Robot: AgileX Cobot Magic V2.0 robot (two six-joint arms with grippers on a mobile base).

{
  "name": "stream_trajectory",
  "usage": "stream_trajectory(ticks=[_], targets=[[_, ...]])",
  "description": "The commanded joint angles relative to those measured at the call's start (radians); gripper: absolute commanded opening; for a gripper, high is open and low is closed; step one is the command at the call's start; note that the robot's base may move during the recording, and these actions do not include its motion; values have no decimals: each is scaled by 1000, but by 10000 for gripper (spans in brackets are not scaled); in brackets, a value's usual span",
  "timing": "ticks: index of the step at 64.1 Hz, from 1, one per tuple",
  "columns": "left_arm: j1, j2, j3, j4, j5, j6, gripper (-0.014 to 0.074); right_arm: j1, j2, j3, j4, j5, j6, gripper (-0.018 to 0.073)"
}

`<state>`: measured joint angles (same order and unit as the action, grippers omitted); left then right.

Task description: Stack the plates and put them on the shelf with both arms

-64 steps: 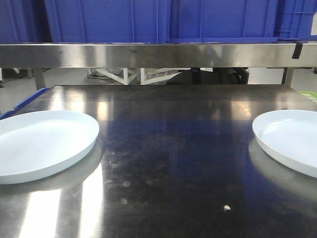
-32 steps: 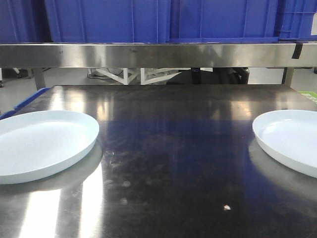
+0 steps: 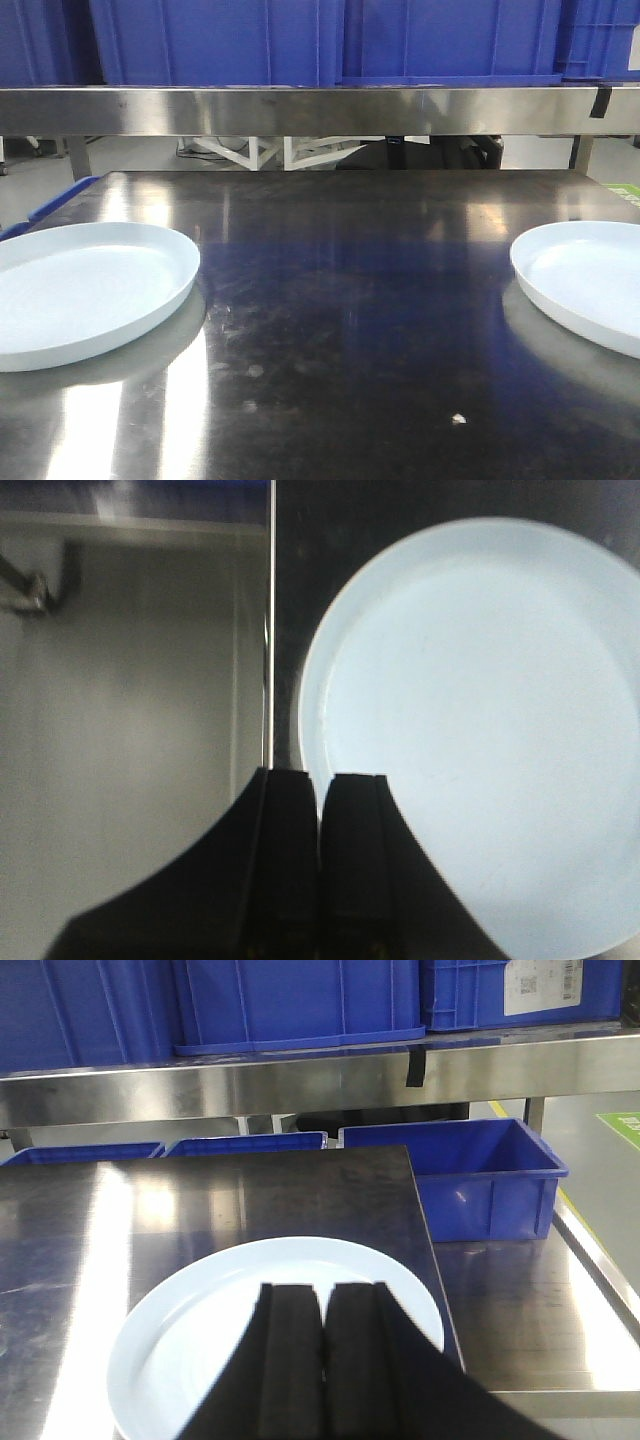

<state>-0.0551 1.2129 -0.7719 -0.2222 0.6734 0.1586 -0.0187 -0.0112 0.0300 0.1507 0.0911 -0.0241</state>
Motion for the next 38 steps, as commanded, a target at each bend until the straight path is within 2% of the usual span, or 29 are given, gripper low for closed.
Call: stream_trajectory(ticks=[1, 8, 18, 38], targets=[[3, 62, -95, -5, 52, 3, 87, -5, -18, 0, -5, -97, -9, 42], [3, 169, -190, 31, 139, 3, 86, -5, -18, 0, -5, -97, -9, 42], [3, 279, -288, 79, 198, 3, 86, -5, -18, 0, -5, -97, -9, 42], [3, 429, -424, 26, 331, 1, 97, -5, -18, 0, -5, -97, -9, 42]])
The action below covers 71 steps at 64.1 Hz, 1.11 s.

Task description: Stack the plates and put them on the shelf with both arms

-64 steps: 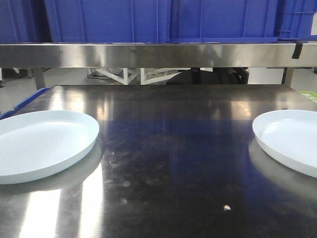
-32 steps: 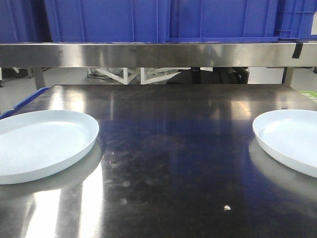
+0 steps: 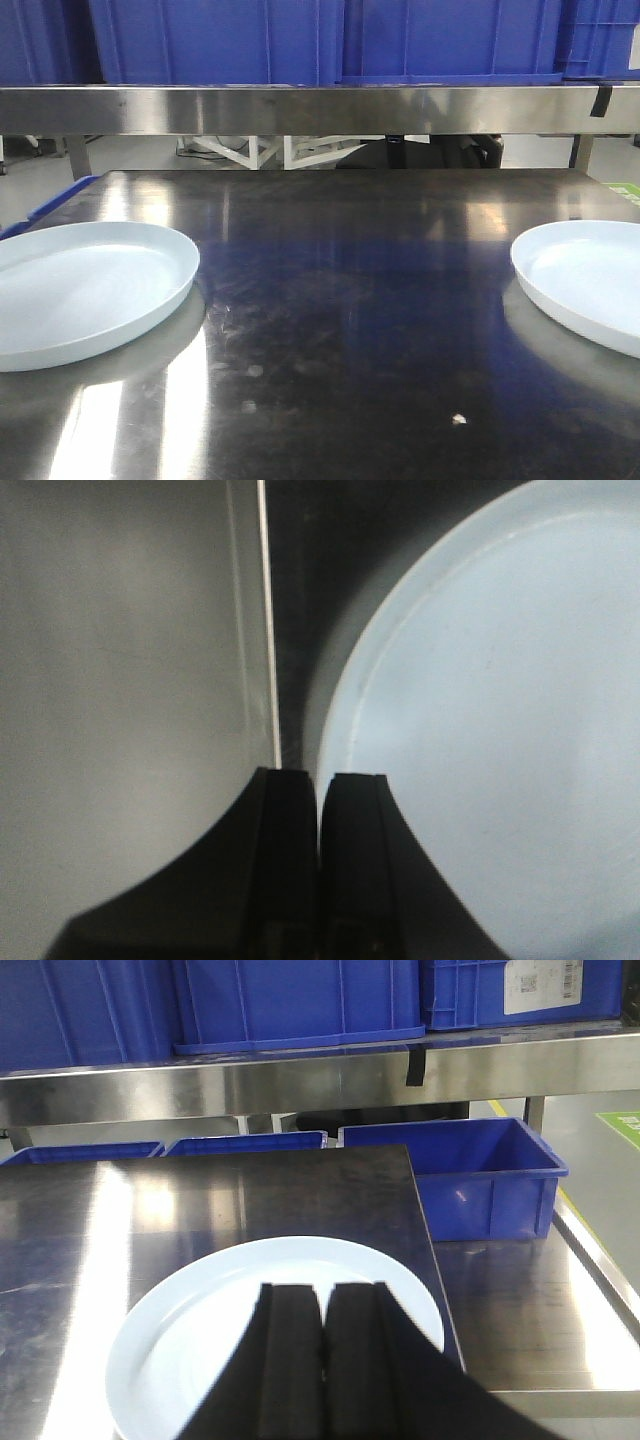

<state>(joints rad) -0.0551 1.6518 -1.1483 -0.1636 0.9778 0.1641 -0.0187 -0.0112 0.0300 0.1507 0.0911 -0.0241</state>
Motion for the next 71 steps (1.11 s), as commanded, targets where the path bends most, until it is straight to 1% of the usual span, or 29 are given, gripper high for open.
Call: stream_trajectory(ticks=[1, 8, 20, 27, 43, 71], targets=[[3, -5, -53, -33, 32, -10, 102, -5, -18, 0, -5, -97, -9, 42], [3, 16, -61, -33, 51, -14, 157, -5, -18, 0, -5, -97, -9, 42], [3, 24, -61, -33, 43, -14, 348, -5, -18, 0, -5, -97, -9, 42], [3, 24, -61, -33, 41, -14, 398, -5, -18, 0, -5, -97, -9, 42], [3, 48, -61, -33, 36, -14, 395, -5, -18, 0, -5, -97, -9, 42], [3, 62, -61, -33, 43, -14, 328, -5, -18, 0, -5, -97, -9, 42]])
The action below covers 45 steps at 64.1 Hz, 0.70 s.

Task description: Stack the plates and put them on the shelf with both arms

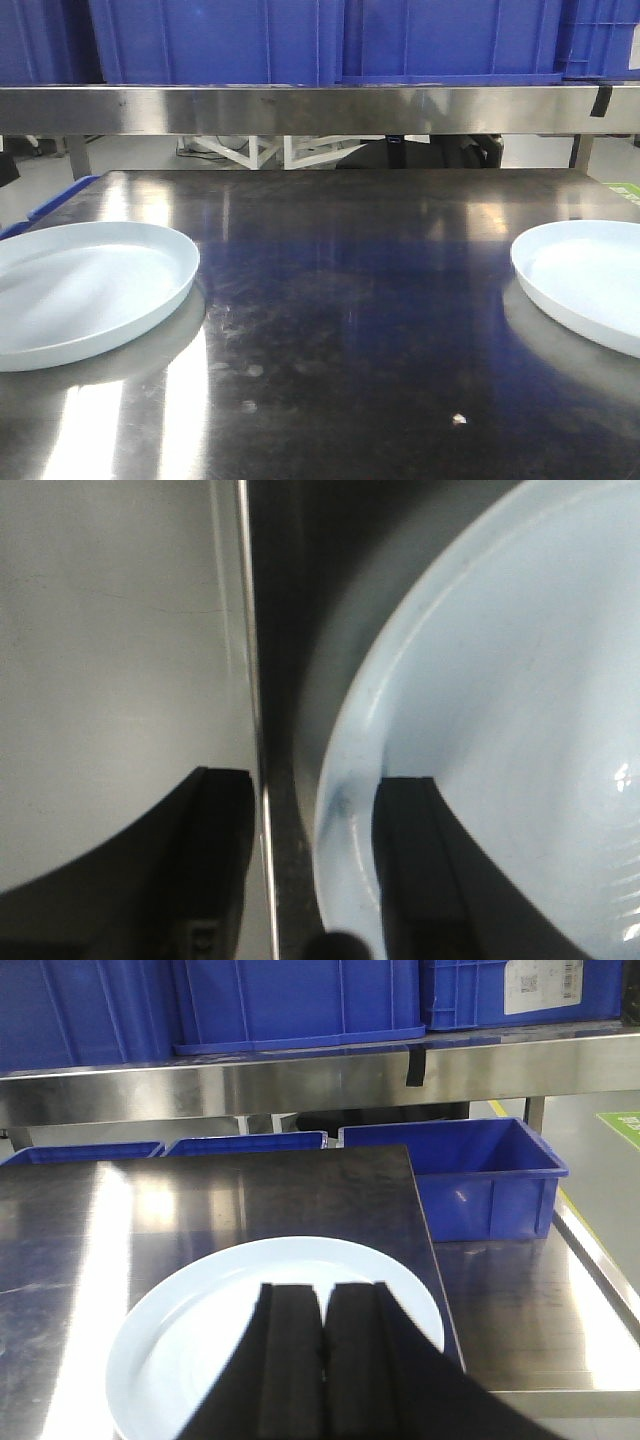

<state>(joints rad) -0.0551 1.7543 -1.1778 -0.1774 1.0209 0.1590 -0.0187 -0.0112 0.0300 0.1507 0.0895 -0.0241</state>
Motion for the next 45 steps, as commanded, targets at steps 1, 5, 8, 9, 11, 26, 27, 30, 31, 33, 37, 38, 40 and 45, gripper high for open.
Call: stream_trajectory(ticks=[1, 5, 8, 9, 11, 26, 27, 30, 31, 33, 37, 38, 40, 45], targets=[[3, -40, -31, -19, 0, -8, 328, -5, -18, 0, -5, -96, -9, 42], [3, -40, -31, -19, 2, -8, 328, -5, -18, 0, -5, -96, -9, 42], [3, -40, -31, -19, 7, -8, 328, -5, -18, 0, -5, -96, -9, 42], [3, -40, -31, -19, 7, -8, 328, -5, -18, 0, -5, -96, -9, 42], [3, -40, -31, -19, 7, -8, 328, -5, -18, 0, -5, -96, -9, 42], [3, -40, -31, -19, 9, -8, 328, -5, -18, 0, -5, -96, -9, 42], [3, -40, -31, -19, 9, -8, 328, -5, -18, 0, -5, -96, -9, 42], [3, -40, -31, -21, 14, -8, 328, -5, -18, 0, -5, -96, -9, 42], [3, -40, -31, -21, 14, -8, 328, -5, -18, 0, -5, -96, -9, 42], [3, -40, -31, -25, 16, -7, 328, -5, -18, 0, -5, -96, -9, 42], [3, -40, -31, -28, 25, -7, 328, -5, -18, 0, -5, -96, -9, 42], [3, -40, -31, -28, 27, -7, 328, -5, -18, 0, -5, -96, -9, 42], [3, -40, -31, -28, 34, -7, 328, -5, -18, 0, -5, -96, -9, 42], [3, -40, -31, -28, 43, -7, 313, -5, -18, 0, -5, -96, -9, 42]])
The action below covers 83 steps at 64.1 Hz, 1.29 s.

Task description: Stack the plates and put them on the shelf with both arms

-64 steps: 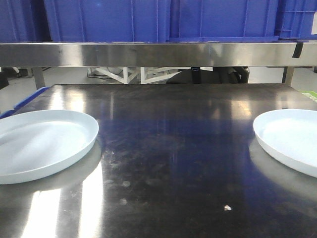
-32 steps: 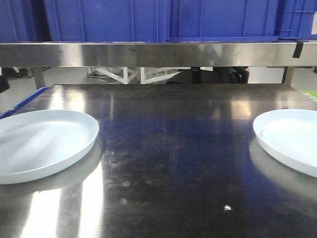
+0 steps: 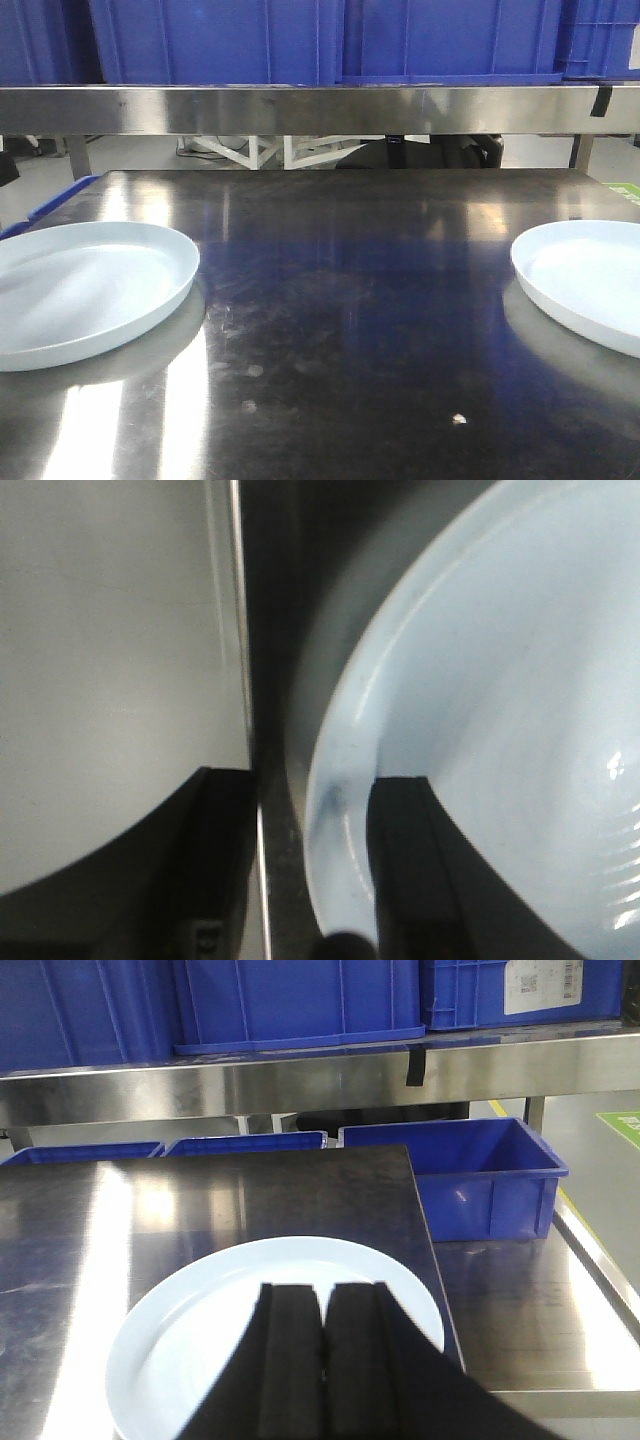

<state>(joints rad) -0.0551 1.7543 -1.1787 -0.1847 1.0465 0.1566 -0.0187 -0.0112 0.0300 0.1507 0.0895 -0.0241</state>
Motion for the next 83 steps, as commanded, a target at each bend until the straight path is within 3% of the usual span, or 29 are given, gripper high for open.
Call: stream_trajectory(ticks=[1, 18, 44, 83], targets=[[3, -40, -30, -21, 19, -4, 304, -5, -18, 0, -5, -96, -9, 42], [3, -40, -30, -21, 23, -4, 97, -5, -18, 0, -5, -96, -9, 42], [3, -52, -30, -54, 35, 8, 81, -5, -18, 0, -5, -96, -9, 42], [28, -125, -30, -426, 72, 141, 80, -5, -18, 0, -5, -96, -9, 42]])
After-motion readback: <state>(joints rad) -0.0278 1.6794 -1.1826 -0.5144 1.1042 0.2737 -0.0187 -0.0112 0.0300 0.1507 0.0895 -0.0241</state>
